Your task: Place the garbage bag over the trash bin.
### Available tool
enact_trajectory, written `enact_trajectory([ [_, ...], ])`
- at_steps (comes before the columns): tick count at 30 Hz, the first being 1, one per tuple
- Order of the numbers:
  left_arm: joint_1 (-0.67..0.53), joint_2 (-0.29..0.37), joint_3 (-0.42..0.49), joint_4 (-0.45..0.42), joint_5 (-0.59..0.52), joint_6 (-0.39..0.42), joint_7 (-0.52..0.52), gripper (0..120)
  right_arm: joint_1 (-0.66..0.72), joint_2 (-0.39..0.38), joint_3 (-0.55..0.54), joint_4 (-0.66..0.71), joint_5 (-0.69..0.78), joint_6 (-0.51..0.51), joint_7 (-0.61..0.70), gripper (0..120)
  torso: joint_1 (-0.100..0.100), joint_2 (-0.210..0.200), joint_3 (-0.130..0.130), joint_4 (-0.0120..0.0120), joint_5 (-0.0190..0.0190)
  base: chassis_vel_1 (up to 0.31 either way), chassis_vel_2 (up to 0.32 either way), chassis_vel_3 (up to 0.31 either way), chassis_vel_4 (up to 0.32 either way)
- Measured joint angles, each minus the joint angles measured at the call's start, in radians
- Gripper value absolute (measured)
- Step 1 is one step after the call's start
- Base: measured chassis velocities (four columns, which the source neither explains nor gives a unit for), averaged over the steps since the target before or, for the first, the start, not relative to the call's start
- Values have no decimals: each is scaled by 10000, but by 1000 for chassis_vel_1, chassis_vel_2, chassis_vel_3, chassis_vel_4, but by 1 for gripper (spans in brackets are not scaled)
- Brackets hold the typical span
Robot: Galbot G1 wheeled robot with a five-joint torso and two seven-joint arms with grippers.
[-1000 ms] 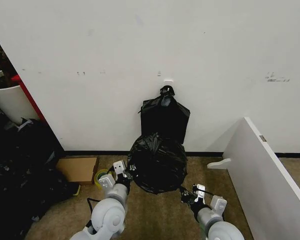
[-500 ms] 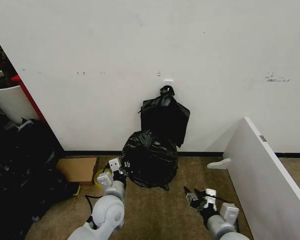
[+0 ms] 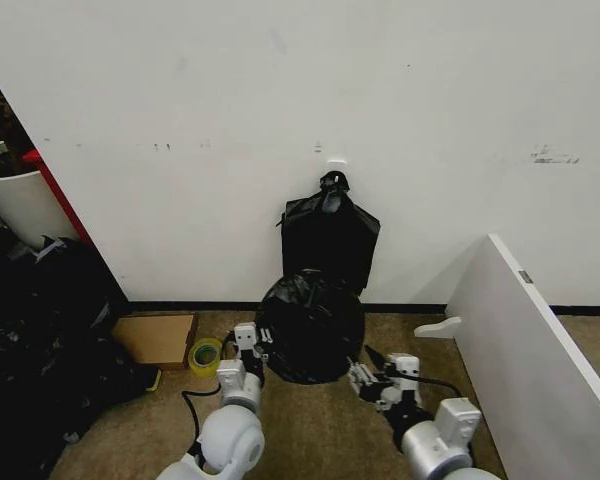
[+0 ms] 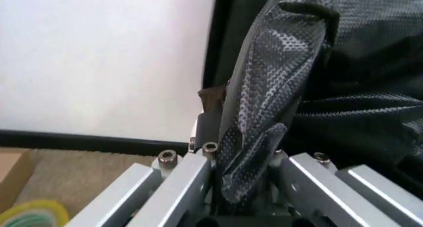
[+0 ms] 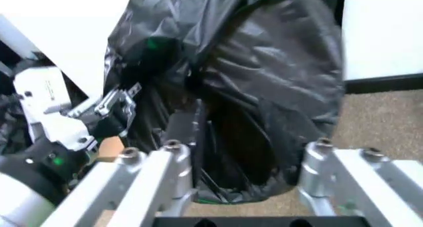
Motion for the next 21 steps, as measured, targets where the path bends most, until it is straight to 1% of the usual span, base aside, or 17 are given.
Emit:
enact_trajectory([
  [2,12,-16,132,82,189,-39,21,0,427,-1,-287,-273,-19,-114,218,19,0,0,0,4,2,0,0,0,0],
  [3,12,-16,132,82,189,-39,21,0,427,-1,-287,-273,-19,-114,218,19,0,0,0,4,2,0,0,0,0],
  [4,24,-37,183,120,241,-48,21,0,643,10,-402,-424,-19,-186,361,16,0,-1,0,7,0,0,0,0,0],
  [5,36,-54,226,145,269,-52,23,0,850,34,-500,-567,-6,-248,515,11,0,0,1,6,1,0,0,0,0],
  [8,75,-107,324,186,347,-66,40,0,1506,202,-764,-1115,217,-457,1040,1,0,-1,1,6,1,0,0,0,0],
  [10,124,-109,352,184,402,-97,50,0,1940,409,-1001,-1440,651,-701,1587,0,0,-1,1,7,1,0,0,0,0],
  [17,245,-100,370,152,610,-168,105,0,2506,873,-1478,-1943,1291,-901,2473,0,0,-1,1,6,1,0,0,0,0],
  [21,325,-135,387,132,748,-202,141,0,2858,1055,-1552,-2191,1721,-886,2838,0,0,-1,1,5,0,0,0,0,0],
])
